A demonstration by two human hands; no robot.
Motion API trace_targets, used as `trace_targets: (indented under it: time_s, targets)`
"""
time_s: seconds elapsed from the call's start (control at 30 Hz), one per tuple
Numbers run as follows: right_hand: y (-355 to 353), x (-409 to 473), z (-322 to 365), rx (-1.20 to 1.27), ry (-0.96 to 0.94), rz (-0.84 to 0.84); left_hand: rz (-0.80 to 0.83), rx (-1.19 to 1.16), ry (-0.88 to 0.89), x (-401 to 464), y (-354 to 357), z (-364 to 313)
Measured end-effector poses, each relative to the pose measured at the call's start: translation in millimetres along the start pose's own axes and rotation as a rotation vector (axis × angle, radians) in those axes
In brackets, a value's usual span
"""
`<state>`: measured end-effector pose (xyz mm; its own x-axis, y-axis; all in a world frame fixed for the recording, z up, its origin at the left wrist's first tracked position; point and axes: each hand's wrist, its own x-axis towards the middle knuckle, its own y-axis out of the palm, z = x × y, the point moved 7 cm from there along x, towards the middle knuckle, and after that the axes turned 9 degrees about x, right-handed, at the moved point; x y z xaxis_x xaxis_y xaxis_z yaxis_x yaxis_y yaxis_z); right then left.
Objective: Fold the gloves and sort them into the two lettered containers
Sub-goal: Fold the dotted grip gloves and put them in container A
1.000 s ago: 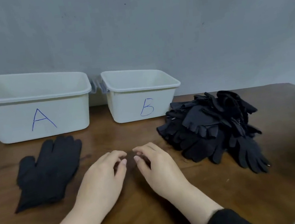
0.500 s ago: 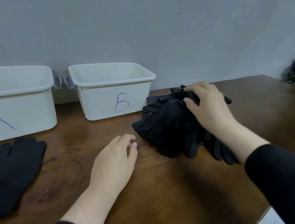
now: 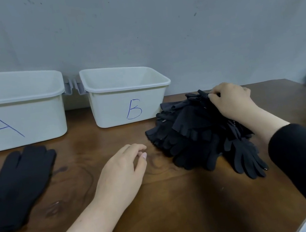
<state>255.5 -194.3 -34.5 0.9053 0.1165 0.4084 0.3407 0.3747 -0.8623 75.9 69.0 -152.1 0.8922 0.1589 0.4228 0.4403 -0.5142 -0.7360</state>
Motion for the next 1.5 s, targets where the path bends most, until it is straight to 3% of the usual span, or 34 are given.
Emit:
trace_targets:
  time_s: [0.23, 0.47, 0.57, 0.6, 0.67, 0.73, 0.87, 0.93, 1.0, 1.07, 1.17, 1.27, 1.33, 1.4, 1.5]
  targets:
    - [-49.0, 3.2, 28.0, 0.518, -0.007, -0.191, -0.04, -0.043, -0.005, -0.2, -2.6, 1.7]
    - [-78.8, -6.1, 74.0, 0.937, -0.053, -0.151, -0.093, -0.099, -0.044, -1.0, -11.1, 5.8]
    - [-79.2, -12.8, 99.5, 1.26, 0.041, -0.042, -0.147, -0.296, -0.131, -0.5, -18.2, 11.1]
    - [-76.4, -19.3, 110.8, 1.28, 0.068, 0.005, -0.154, -0.397, -0.161, -0.5, -20.5, 12.4]
    - [-69.9, -25.4, 124.7, 0.924, 0.022, 0.08, -0.139, -0.625, -0.164, 0.0, -24.0, 11.3]
    - [-55.5, -31.8, 135.0, 0.722, -0.018, 0.144, -0.075, -0.833, -0.118, -0.3, -24.5, 8.1]
    - [-5.1, -61.2, 162.3, 0.765, 0.018, 0.362, 0.047, -1.136, -0.231, -8.5, -21.5, 10.1]
    - [20.1, -88.0, 174.8, 1.01, 0.078, 0.549, 0.074, -1.208, -0.313, -13.2, -22.3, 12.3]
    - [44.8, -104.7, 185.0, 1.193, 0.112, 0.707, 0.029, -1.153, -0.381, -16.8, -27.7, 21.2]
    - [55.9, -102.7, 188.9, 1.094, 0.05, 0.699, -0.075, -1.051, -0.439, -15.2, -44.7, 33.8]
    - [42.5, -80.6, 202.1, 0.86, -0.178, 0.417, -0.236, -0.794, -0.433, 1.0, -87.6, 47.3]
    - [19.7, -75.7, 224.3, 0.874, -0.374, 0.209, -0.386, -0.498, -0.223, 12.9, -137.5, 39.7]
    - [17.2, -84.5, 232.1, 0.863, -0.455, 0.162, -0.43, -0.197, -0.066, 4.9, -157.2, 32.4]
    - [32.8, -99.8, 230.5, 0.79, -0.454, 0.217, -0.273, 0.03, 0.025, -10.5, -145.3, 35.7]
    - [82.6, -138.7, 215.8, 0.655, -0.384, 0.331, 0.141, 0.319, 0.03, -46.4, -98.0, 61.9]
